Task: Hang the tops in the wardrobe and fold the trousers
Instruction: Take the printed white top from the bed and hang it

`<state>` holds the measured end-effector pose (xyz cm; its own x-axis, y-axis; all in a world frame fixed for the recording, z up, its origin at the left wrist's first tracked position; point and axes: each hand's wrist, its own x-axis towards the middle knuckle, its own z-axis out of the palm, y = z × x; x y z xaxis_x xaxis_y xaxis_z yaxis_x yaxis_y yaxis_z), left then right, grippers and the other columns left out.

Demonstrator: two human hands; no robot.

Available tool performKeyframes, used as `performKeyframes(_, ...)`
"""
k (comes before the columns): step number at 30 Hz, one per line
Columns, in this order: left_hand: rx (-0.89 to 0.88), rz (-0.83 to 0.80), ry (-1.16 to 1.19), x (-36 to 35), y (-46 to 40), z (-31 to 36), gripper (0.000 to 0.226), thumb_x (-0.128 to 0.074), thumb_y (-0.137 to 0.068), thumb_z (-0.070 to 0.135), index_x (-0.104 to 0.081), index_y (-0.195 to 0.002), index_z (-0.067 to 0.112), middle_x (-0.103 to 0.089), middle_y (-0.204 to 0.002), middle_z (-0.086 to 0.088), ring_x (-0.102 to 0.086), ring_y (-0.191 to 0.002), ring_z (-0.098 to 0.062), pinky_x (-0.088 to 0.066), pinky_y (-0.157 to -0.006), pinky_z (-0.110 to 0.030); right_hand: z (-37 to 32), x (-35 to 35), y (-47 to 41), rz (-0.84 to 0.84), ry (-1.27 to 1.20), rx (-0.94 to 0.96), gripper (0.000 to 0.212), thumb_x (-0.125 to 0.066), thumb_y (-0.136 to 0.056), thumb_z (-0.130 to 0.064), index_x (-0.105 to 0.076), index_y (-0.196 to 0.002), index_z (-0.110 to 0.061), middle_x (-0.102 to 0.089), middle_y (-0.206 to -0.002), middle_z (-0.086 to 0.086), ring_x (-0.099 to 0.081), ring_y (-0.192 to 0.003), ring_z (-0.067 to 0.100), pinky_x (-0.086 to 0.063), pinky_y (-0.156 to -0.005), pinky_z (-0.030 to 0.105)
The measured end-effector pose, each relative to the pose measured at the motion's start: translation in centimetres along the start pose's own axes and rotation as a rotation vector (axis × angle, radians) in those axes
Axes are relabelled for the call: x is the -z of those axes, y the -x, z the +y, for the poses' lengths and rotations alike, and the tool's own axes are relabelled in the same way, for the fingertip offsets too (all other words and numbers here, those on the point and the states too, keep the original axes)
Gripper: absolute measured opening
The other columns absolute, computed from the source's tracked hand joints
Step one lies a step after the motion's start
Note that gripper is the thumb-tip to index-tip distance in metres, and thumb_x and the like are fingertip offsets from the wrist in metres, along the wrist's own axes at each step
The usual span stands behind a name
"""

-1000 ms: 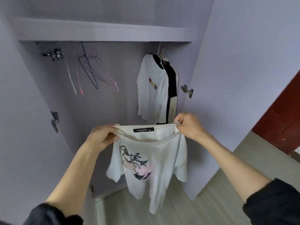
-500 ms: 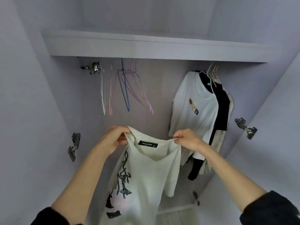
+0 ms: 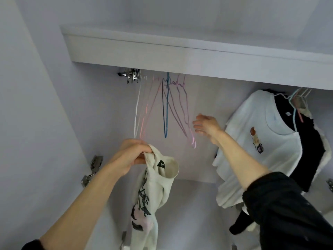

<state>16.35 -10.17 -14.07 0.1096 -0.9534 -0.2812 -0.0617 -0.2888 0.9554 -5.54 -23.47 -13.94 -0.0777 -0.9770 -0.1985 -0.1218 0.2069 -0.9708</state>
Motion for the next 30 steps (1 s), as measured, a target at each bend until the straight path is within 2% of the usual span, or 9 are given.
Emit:
performKeyframes(2,-0.003,0.028,0.01,0.4,-0.1,0.1,0.012,-0.056,-0.08,-0.009,-0.066,-0.08,-0.004,-0.067,-0.072,-0.014,-0.065,-0.067,-0.021,-0.053,-0.057,-0.024,-1.0,-1.5,-1.5,-0.011,0.013,0.034,0.027,-0.045,-0.099,-0.017,-0.059,-0.105,0.006,-0.058,-0.09,0.015,-0.052,-0.065,0.018,-0.046,-0.066,0.026)
performKeyframes(7,0.033,0.122,0.053,1.5,-0.4,-0.5,0.017,-0.056,-0.08,-0.012,-0.066,-0.073,0.0,-0.068,-0.059,-0.007,-0.065,-0.054,-0.013,-0.056,-0.054,-0.022,-1.5,-3.9,-2.9,-0.047,0.046,0.052,0.022,-0.055,-0.092,-0.006,-0.063,-0.109,0.006,-0.055,-0.07,0.007,-0.051,-0.062,0.017,-0.049,-0.068,0.028)
performKeyframes(12,0.036,0.135,0.058,1.5,-0.3,-0.8,0.019,-0.056,-0.08,-0.013,-0.066,-0.072,0.002,-0.068,-0.06,-0.006,-0.066,-0.056,-0.013,-0.055,-0.055,-0.023,-1.2,-3.5,-3.5,-0.027,-0.087,0.092,0.015,-0.056,-0.093,-0.013,-0.067,-0.087,-0.005,-0.054,-0.069,0.002,-0.048,-0.062,0.013,-0.047,-0.065,0.025)
performKeyframes(15,0.032,0.095,0.042,0.6,-0.2,-0.6,0.016,-0.056,-0.08,-0.011,-0.068,-0.076,-0.001,-0.069,-0.068,-0.012,-0.067,-0.064,-0.018,-0.055,-0.056,-0.023,-1.0,-2.6,-4.5,0.111,0.059,0.194,0.021,-0.055,-0.093,-0.016,-0.069,-0.097,0.0,-0.053,-0.066,-0.002,-0.047,-0.063,0.014,-0.044,-0.072,0.032)
performKeyframes(18,0.02,0.104,0.037,-0.4,-0.2,-0.6,0.015,-0.056,-0.08,-0.01,-0.068,-0.079,-0.001,-0.07,-0.071,-0.012,-0.067,-0.068,-0.02,-0.054,-0.056,-0.022,-1.2,-1.4,-4.7,0.216,0.105,0.334,0.019,-0.051,-0.095,-0.016,-0.068,-0.091,-0.008,-0.055,-0.069,0.0,-0.048,-0.064,0.015,-0.044,-0.071,0.035)
performKeyframes(22,-0.013,0.17,0.087,-1.5,-0.1,-0.5,0.012,-0.057,-0.079,-0.007,-0.067,-0.081,-0.002,-0.067,-0.066,-0.01,-0.064,-0.065,-0.018,-0.053,-0.058,-0.022,-1.1,1.0,-3.7,0.268,0.106,0.502,0.025,-0.043,-0.097,-0.012,-0.058,-0.117,-0.016,-0.05,-0.074,-0.007,-0.044,-0.057,0.008,-0.04,-0.058,0.022)
performKeyframes(25,0.019,0.196,0.089,-2.4,0.0,-0.8,0.01,-0.057,-0.08,-0.004,-0.065,-0.084,0.0,-0.063,-0.069,-0.01,-0.059,-0.067,-0.02,-0.049,-0.06,-0.025,0.5,3.1,-2.4,0.297,0.016,0.495,0.021,-0.046,-0.093,-0.01,-0.062,-0.101,-0.019,-0.047,-0.068,-0.008,-0.041,-0.057,0.009,-0.035,-0.057,0.023)
performKeyframes(28,0.08,0.263,0.044,-3.2,-0.1,-1.7,0.012,-0.057,-0.08,-0.001,-0.059,-0.072,0.007,-0.055,-0.067,-0.01,-0.05,-0.063,-0.021,-0.037,-0.057,-0.025,2.9,4.9,-0.1,0.362,-0.194,0.391,0.019,-0.053,-0.078,-0.027,-0.058,-0.06,-0.031,-0.041,-0.054,-0.01,-0.034,-0.053,0.011,-0.028,-0.052,0.026)
performKeyframes(30,0.098,0.28,-0.02,-3.9,-0.1,-2.4,0.018,-0.055,-0.081,0.001,-0.053,-0.066,0.011,-0.051,-0.062,-0.007,-0.045,-0.058,-0.019,-0.032,-0.052,-0.024,5.3,6.2,1.8,0.375,-0.296,0.333,0.042,-0.061,-0.083,-0.033,-0.041,-0.047,-0.023,-0.03,-0.045,-0.013,-0.027,-0.045,0.009,-0.024,-0.045,0.022)
